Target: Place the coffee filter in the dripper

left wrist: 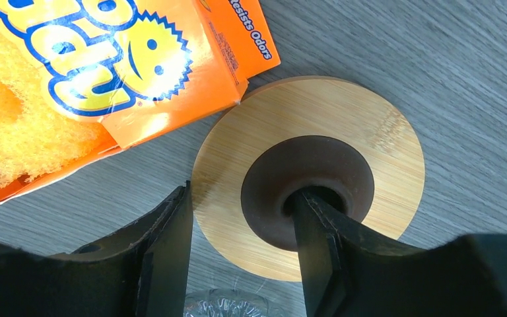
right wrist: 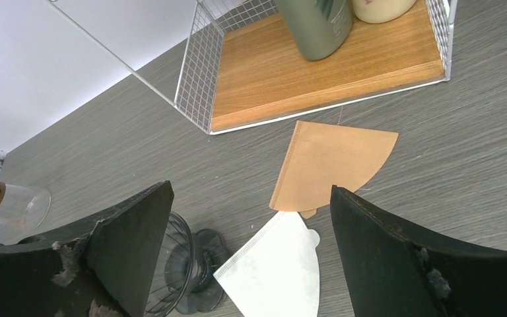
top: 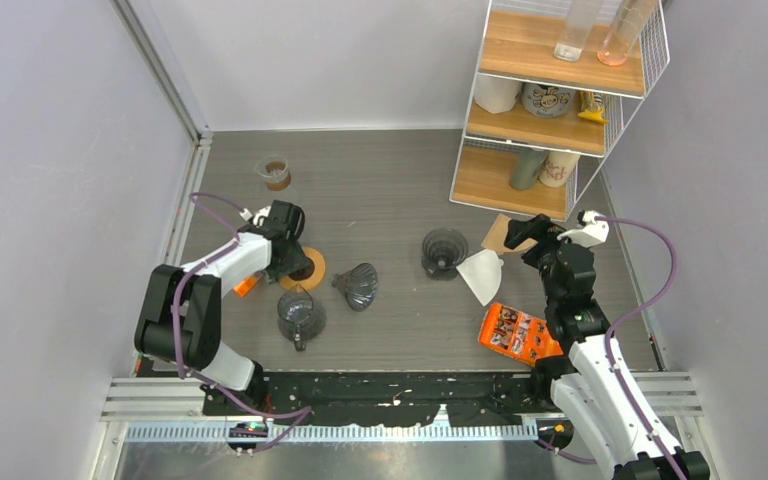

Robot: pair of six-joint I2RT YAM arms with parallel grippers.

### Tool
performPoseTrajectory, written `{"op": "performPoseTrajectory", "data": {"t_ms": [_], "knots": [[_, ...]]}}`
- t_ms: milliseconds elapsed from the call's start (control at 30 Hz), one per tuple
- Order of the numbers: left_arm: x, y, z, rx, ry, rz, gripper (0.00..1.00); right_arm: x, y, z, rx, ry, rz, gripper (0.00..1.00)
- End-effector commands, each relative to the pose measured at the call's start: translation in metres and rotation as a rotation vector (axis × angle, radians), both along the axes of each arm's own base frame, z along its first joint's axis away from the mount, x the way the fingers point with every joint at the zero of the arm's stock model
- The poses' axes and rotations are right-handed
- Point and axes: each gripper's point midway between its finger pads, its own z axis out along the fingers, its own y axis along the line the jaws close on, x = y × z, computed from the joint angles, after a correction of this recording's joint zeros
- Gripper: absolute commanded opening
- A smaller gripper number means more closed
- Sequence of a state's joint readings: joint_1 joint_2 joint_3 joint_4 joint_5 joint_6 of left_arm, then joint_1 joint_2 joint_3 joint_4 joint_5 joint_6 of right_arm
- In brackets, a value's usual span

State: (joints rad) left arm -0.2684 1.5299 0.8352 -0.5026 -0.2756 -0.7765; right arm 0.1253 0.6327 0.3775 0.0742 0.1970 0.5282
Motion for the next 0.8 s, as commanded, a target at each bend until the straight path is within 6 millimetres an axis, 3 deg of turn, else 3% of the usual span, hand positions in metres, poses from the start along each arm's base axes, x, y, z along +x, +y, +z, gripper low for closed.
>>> {"op": "performPoseTrajectory", "data": {"t_ms": [0,200,267,300,333,767], "knots": [[0.023,-0.066,-0.007,-0.251,-0.045,-0.081,0.44,0.001,-0.005,0.009,-0.012,-0.037,-0.027,0.95],[0.022,-0.071,0.001,-0.277,-0.051,-0.115,0.25,0.001,-0.006,0.008,-0.015,-0.037,-0.030,0.95],[0.026,-0.075,0.007,-0.295,-0.069,-0.127,0.14,0.000,-0.006,0.008,-0.014,-0.038,-0.031,0.95],[0.028,-0.081,0.012,-0.322,-0.078,-0.142,0.03,0.000,-0.006,0.008,-0.014,-0.039,-0.030,0.95],[0.029,-0.085,0.016,-0.343,-0.085,-0.154,0.00,0.000,-0.006,0.008,-0.015,-0.039,-0.030,0.96],[0.041,-0.091,0.082,-0.363,-0.278,-0.215,0.00,-0.002,-0.005,0.011,-0.012,-0.051,-0.025,0.95]]}}
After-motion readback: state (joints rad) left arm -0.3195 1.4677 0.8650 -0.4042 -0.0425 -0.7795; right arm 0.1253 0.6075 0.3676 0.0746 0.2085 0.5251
